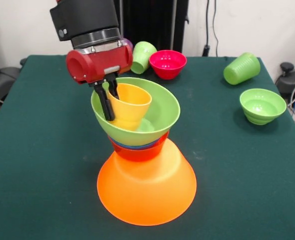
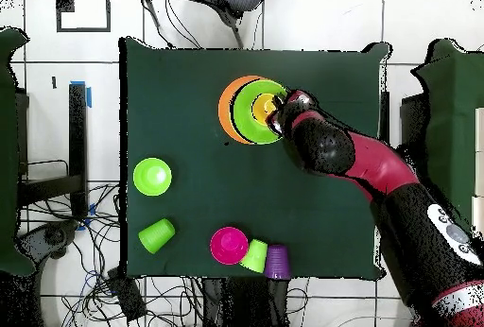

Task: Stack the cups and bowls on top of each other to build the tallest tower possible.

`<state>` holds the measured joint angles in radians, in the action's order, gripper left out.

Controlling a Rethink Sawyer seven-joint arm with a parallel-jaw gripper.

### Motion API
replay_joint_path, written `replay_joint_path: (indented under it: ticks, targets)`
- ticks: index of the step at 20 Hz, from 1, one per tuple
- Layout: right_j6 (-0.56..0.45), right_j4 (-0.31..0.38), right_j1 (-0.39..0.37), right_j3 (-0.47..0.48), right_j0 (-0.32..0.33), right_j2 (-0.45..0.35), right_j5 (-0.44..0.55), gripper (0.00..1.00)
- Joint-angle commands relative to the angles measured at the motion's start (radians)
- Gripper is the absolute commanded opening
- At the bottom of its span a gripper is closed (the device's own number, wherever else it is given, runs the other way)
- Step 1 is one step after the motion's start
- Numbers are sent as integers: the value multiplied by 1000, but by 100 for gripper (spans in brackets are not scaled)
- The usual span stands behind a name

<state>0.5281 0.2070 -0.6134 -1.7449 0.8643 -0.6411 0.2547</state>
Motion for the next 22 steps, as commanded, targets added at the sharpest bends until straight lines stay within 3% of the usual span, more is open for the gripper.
replay_joint_path:
  ticks: [1, 9, 22]
  targets:
    - [265, -11, 22, -43, -89, 56, -2, 0]
    - [295, -36, -17, -79, -130, 101, 27, 0]
    - [291, -22, -2, -83, -110, 75, -2, 0]
